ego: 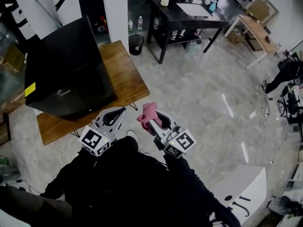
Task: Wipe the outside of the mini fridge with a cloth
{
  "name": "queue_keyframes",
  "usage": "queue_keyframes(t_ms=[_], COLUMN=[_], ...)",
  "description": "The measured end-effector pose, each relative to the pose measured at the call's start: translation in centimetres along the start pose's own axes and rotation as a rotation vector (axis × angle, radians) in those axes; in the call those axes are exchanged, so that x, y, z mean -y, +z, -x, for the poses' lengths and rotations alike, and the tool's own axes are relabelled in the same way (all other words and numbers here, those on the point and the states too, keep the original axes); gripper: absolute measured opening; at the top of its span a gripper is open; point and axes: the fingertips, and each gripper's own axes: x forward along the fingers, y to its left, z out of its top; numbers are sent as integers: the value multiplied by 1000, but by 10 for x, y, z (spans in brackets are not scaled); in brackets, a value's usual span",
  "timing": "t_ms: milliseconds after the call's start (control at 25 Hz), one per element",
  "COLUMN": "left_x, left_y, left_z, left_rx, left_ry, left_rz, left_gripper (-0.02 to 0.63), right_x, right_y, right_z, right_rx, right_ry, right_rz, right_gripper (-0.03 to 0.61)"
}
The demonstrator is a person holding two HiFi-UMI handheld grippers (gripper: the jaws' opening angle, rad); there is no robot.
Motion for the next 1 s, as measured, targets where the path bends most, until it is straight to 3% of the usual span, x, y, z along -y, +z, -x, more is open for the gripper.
queue_keyframes(t_ms=[280, 400, 720, 840, 1000], left_x=[-63, -87, -122, -132, -155], left_y=[-1, 2, 13, 14, 12], left_z=[-37, -57, -90, -91, -95], left_rx=[34, 60, 98, 109, 97], left_ry=[118, 165, 201, 274, 404], left_rz=[38, 43, 80, 58, 69], left_gripper=[5, 5, 5, 5, 5], right_x=[46, 67, 113, 126, 139], right_y=[-1, 3, 16, 19, 23], right_z=[-74, -104, -172, -196, -236], right_rx=[-54, -113, -165, -177, -183], right_ry=[123, 186, 256, 304, 431], right_rz=[-23, 31, 89, 118, 122], right_gripper=[98, 98, 98, 100, 98])
